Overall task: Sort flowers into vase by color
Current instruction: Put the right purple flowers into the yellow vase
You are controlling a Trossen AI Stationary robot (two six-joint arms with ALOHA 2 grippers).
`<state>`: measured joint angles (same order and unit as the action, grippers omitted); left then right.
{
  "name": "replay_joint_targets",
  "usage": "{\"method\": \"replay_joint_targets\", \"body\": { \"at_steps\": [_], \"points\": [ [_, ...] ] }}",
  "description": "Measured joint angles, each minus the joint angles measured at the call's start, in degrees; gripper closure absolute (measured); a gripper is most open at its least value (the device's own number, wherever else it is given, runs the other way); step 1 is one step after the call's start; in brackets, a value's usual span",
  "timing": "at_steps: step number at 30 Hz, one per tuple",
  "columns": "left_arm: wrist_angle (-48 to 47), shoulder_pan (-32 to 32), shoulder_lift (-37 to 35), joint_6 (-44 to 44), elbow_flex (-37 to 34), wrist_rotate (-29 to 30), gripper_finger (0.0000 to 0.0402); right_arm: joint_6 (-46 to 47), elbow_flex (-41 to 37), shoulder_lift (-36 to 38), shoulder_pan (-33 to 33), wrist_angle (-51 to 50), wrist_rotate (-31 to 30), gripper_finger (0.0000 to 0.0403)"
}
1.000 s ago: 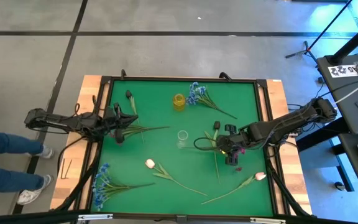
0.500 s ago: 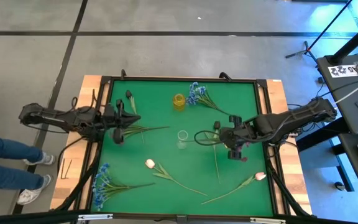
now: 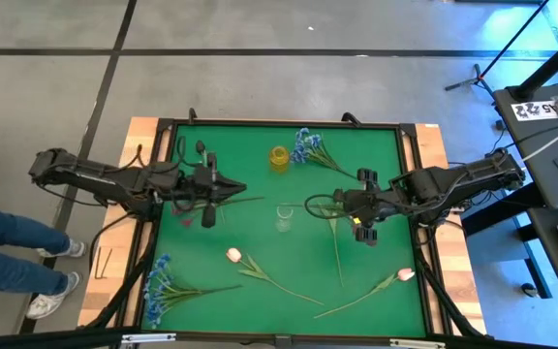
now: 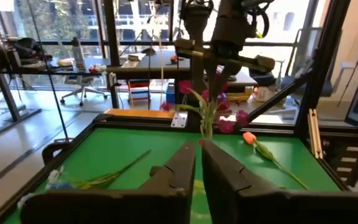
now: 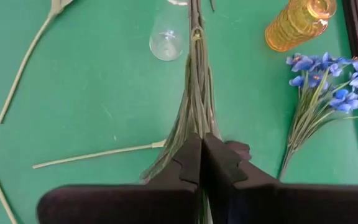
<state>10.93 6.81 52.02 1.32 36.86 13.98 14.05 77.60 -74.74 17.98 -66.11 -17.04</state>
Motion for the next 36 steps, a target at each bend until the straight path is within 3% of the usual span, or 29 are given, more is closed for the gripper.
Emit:
{"method": "replay_joint_targets", "body": {
  "at_steps": [8, 14, 24, 29, 36],
  "points": [
    [-4.38, -0.02, 9.32, 0.12, 10.25, -2.22, 0.0294, -2.75, 0.46, 0.00, 0.00, 0.30, -0.17, 0.0396],
    [-4.87, -0.02, 17.95, 2.45, 14.79, -6.13, 0.0260, -8.58, 0.46, 0.00, 0.00, 7.00, -1.90, 0.0396],
    [-13.76, -1.18, 26.25, 7.43, 23.09, -6.61, 0.0253, -14.39, 0.46, 0.00, 0.00, 9.91, -3.62, 0.0396],
    [-14.58, -1.16, 27.87, 9.10, 23.85, -12.11, 0.0253, -14.42, 0.46, -0.02, 0.00, 9.91, -4.03, 0.0395],
    [-16.91, -1.18, 28.03, 10.64, 23.85, -11.67, 0.0253, -14.48, 0.46, -0.02, 0.00, 9.91, -4.33, 0.0395]
  ]
}}
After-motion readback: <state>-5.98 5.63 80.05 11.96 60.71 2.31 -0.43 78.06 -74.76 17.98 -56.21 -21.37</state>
